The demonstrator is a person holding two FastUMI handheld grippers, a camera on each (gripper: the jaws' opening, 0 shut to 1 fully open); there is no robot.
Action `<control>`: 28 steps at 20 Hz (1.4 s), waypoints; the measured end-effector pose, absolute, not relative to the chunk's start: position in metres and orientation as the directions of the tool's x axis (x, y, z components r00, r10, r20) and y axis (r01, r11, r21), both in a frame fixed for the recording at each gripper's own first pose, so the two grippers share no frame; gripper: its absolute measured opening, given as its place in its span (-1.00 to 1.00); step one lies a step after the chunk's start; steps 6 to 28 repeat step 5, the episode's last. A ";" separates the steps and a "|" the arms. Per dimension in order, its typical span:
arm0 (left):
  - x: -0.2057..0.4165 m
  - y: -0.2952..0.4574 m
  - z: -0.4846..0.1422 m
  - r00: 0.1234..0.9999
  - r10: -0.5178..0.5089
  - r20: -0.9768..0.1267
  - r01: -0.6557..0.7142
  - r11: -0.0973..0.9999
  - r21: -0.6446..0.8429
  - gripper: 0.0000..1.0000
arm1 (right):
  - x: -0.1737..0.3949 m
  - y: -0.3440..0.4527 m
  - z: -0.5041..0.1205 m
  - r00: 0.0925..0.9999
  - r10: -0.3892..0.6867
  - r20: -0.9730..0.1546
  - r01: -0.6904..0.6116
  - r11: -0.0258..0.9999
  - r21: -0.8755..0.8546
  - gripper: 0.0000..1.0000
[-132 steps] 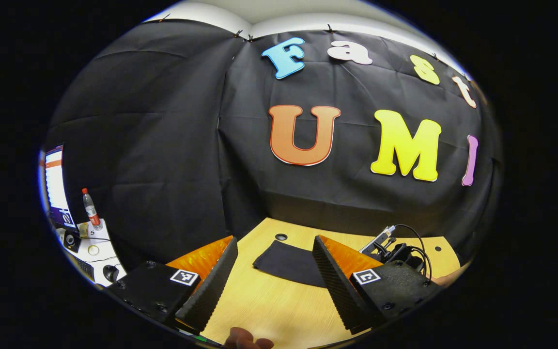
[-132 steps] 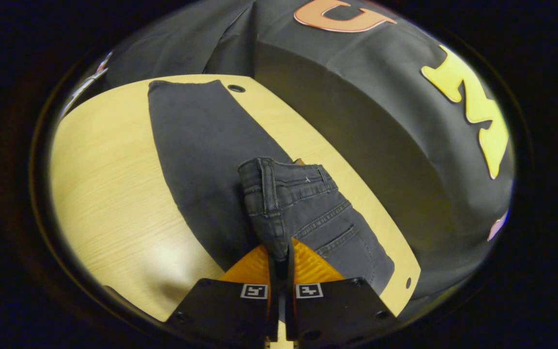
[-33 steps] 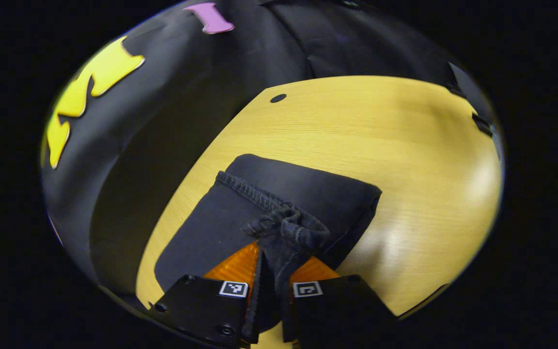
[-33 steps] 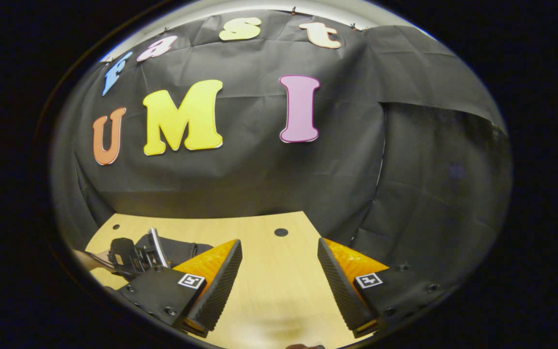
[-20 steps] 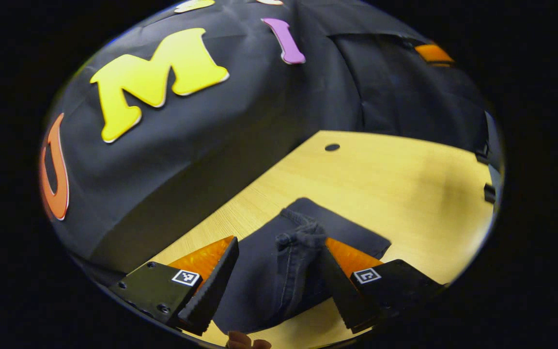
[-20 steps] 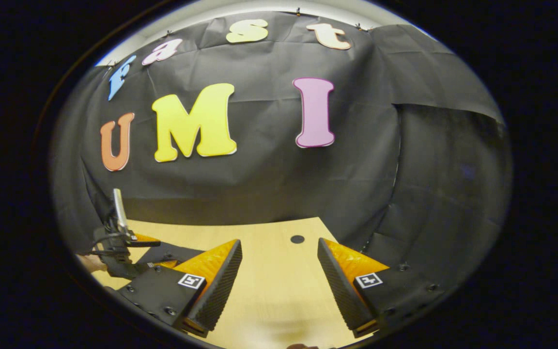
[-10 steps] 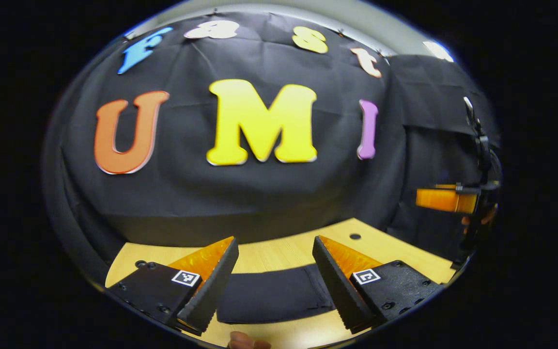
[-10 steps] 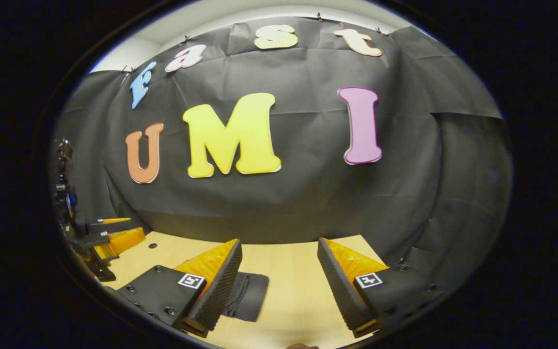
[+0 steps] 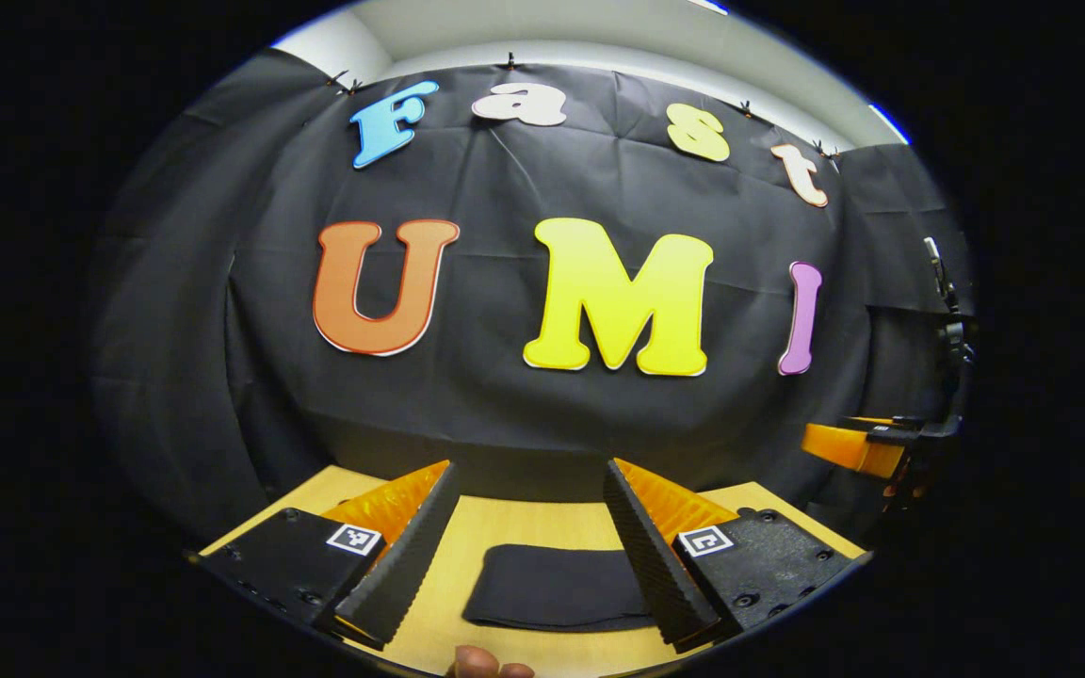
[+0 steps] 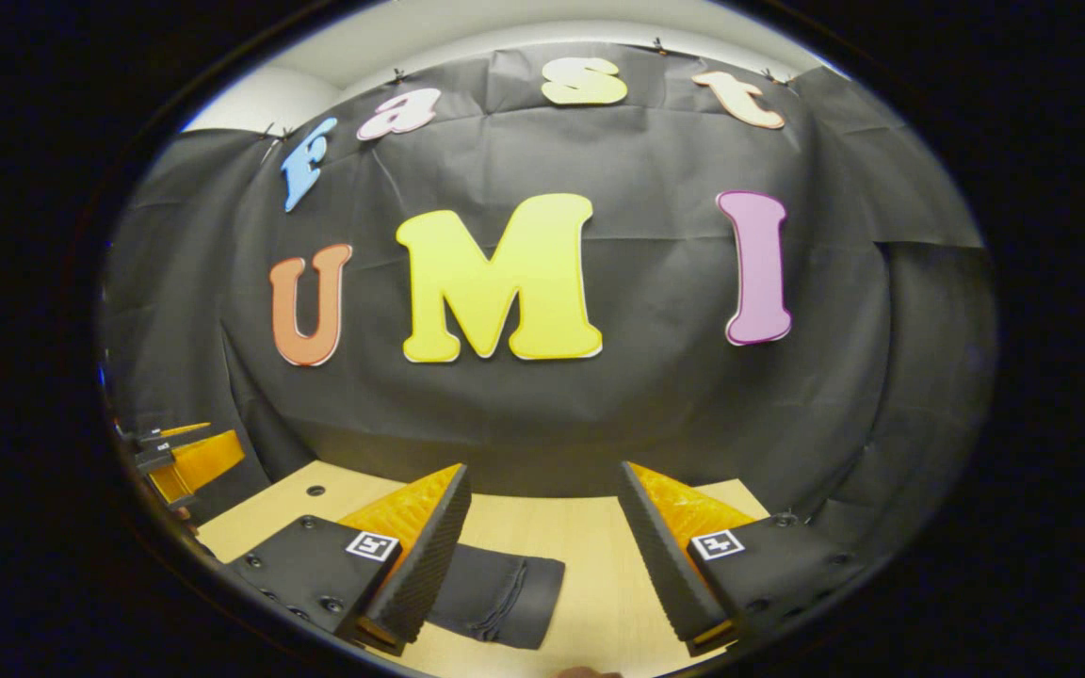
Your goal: Grasp the waist and the cuffs of the jeans and fold them to make the two legs overlap; first hold the waist and fold one-third of the jeans toward the cuffs, then hold the cuffs and fold the remaining one-third in the same direction to finish folding.
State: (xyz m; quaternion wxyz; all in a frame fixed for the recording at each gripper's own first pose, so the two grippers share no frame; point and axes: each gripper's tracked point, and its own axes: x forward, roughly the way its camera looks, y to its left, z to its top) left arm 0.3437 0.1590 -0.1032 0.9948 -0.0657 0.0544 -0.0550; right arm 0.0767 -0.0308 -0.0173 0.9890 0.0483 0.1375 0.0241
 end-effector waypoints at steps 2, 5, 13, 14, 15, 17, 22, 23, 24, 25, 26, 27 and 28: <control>0.345 0.156 -0.102 0.988 -0.122 -0.097 0.111 0.987 -0.116 0.97 | 0.073 -0.032 -0.017 0.963 0.057 -0.263 -0.032 0.994 0.101 0.90; 0.348 0.154 -0.096 0.988 -0.129 -0.085 0.119 0.986 -0.119 0.96 | 0.068 -0.038 -0.017 0.964 0.040 -0.261 -0.014 0.995 0.101 0.90; 0.348 0.154 -0.096 0.988 -0.129 -0.085 0.119 0.986 -0.119 0.96 | 0.068 -0.038 -0.017 0.964 0.040 -0.261 -0.014 0.995 0.101 0.90; 0.348 0.154 -0.096 0.988 -0.129 -0.085 0.119 0.986 -0.119 0.96 | 0.068 -0.038 -0.017 0.964 0.040 -0.261 -0.014 0.995 0.101 0.90; 0.348 0.154 -0.096 0.988 -0.129 -0.085 0.119 0.986 -0.119 0.96 | 0.068 -0.038 -0.017 0.964 0.040 -0.261 -0.014 0.995 0.101 0.90; 0.348 0.154 -0.096 0.988 -0.129 -0.085 0.119 0.986 -0.119 0.96 | 0.068 -0.038 -0.017 0.964 0.040 -0.261 -0.014 0.995 0.101 0.90; 0.348 0.154 -0.096 0.988 -0.129 -0.085 0.119 0.986 -0.119 0.96 | 0.068 -0.038 -0.017 0.964 0.040 -0.261 -0.014 0.995 0.101 0.90; 0.348 0.154 -0.096 0.988 -0.129 -0.085 0.119 0.986 -0.119 0.96 | 0.068 -0.038 -0.017 0.964 0.040 -0.261 -0.014 0.995 0.101 0.90; 0.348 0.154 -0.096 0.988 -0.129 -0.085 0.119 0.986 -0.119 0.96 | 0.068 -0.038 -0.017 0.964 0.040 -0.261 -0.014 0.995 0.101 0.90; 0.348 0.154 -0.096 0.988 -0.129 -0.085 0.119 0.986 -0.119 0.96 | 0.068 -0.038 -0.017 0.964 0.040 -0.261 -0.014 0.995 0.101 0.90; 0.348 0.154 -0.096 0.988 -0.129 -0.085 0.119 0.986 -0.119 0.96 | 0.068 -0.038 -0.017 0.964 0.040 -0.261 -0.014 0.995 0.101 0.90; 0.348 0.154 -0.096 0.988 -0.129 -0.085 0.119 0.986 -0.119 0.96 | 0.068 -0.038 -0.017 0.964 0.040 -0.261 -0.014 0.995 0.101 0.90; 0.348 0.154 -0.096 0.988 -0.129 -0.085 0.119 0.986 -0.119 0.96 | 0.068 -0.038 -0.017 0.964 0.040 -0.261 -0.014 0.995 0.101 0.90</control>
